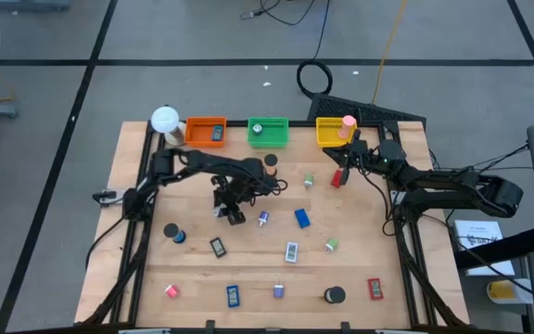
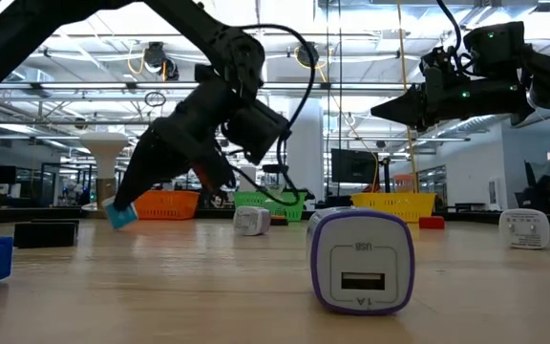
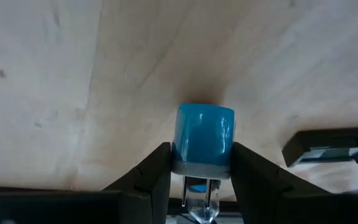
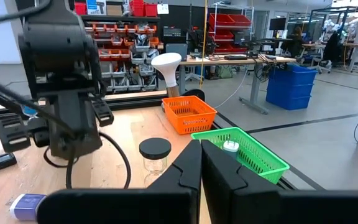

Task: Pick & Place Office items
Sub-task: Put the light blue charger adapter into the green basket

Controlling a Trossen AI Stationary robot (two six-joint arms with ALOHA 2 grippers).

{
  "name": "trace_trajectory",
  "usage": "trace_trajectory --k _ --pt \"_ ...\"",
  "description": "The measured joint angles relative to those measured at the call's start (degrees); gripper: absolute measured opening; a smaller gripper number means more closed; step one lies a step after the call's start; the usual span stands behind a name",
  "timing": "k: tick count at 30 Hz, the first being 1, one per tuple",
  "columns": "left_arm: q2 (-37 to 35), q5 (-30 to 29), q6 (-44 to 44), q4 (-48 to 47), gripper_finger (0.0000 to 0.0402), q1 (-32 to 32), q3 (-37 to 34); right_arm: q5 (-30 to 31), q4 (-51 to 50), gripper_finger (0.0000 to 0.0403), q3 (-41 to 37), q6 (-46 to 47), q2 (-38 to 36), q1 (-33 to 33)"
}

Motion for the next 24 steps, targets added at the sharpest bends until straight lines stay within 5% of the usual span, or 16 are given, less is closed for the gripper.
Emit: trace_trajectory --k 12,24 --pt "0.40 -0.11 -0.74 2.07 0.0145 -0.15 -0.03 -0.01 0.00 0.0000 0.00 0.00 0.00 0.01" --pt "0.56 -1.13 -0.41 2.64 0.0231 -0.15 -0.03 -0.01 0.00 0.0000 0.00 0.00 0.00 0.00"
